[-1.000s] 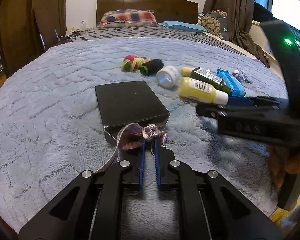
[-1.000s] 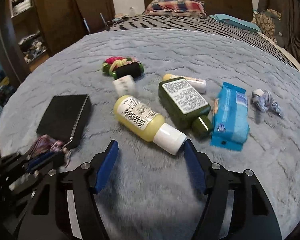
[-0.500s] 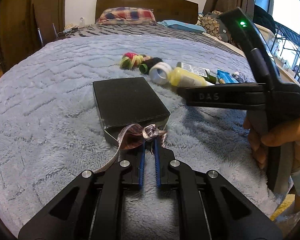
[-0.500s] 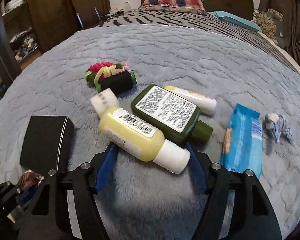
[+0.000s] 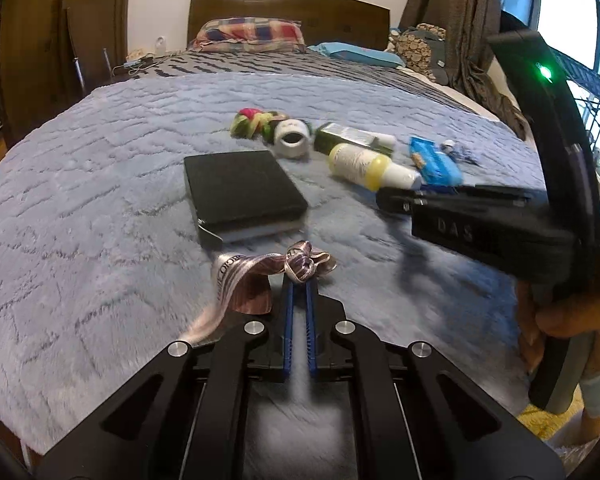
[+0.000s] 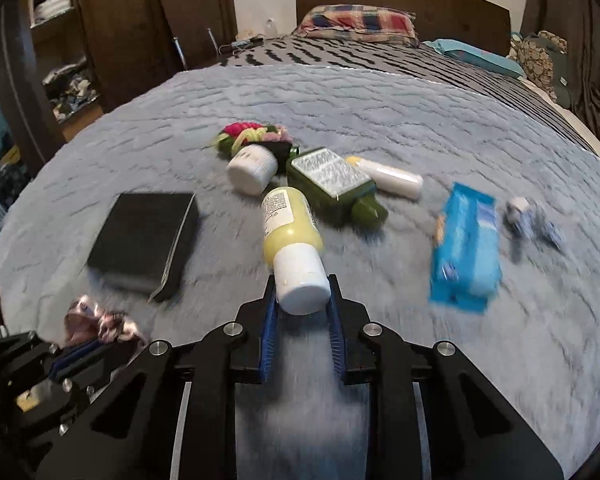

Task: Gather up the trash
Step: 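Grasp the pink ribbon with the left tool while the right tool grasps the yellow bottle, then lower the ribbon and yellow bottle below the bed edge and release both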

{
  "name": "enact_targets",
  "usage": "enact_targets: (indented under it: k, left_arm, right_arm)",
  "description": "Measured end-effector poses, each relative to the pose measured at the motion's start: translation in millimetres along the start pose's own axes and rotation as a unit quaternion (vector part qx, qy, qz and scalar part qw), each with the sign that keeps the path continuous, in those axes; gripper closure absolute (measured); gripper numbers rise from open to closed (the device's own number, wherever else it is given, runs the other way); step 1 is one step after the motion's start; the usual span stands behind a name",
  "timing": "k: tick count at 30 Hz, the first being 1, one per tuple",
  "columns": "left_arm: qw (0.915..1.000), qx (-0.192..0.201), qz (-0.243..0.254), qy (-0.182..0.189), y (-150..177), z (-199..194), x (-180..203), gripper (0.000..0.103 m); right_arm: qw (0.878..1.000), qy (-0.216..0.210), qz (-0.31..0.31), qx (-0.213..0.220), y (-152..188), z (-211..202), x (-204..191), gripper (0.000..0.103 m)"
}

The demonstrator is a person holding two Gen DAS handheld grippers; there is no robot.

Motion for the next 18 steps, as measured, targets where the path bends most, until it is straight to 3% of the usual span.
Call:
enact_targets:
  k: [18]
  left_arm:
    - [0.9984, 0.010, 0.032, 0.046, 47.8, -97.0, 64.8, 0.100]
  right_arm:
    - [0.997, -0.002, 0.039, 0.065, 91.9, -159.0, 6.2, 0.079]
Point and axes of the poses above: each gripper's, at about its wrist camera, not at the fingertips, and z roughly the way its jaws point, x to its right, y to its underside, the point moved 2 cm from there along z, roughly the way its jaws point, and after that the axes turned 8 degrees about x, right-handed, at the moved point
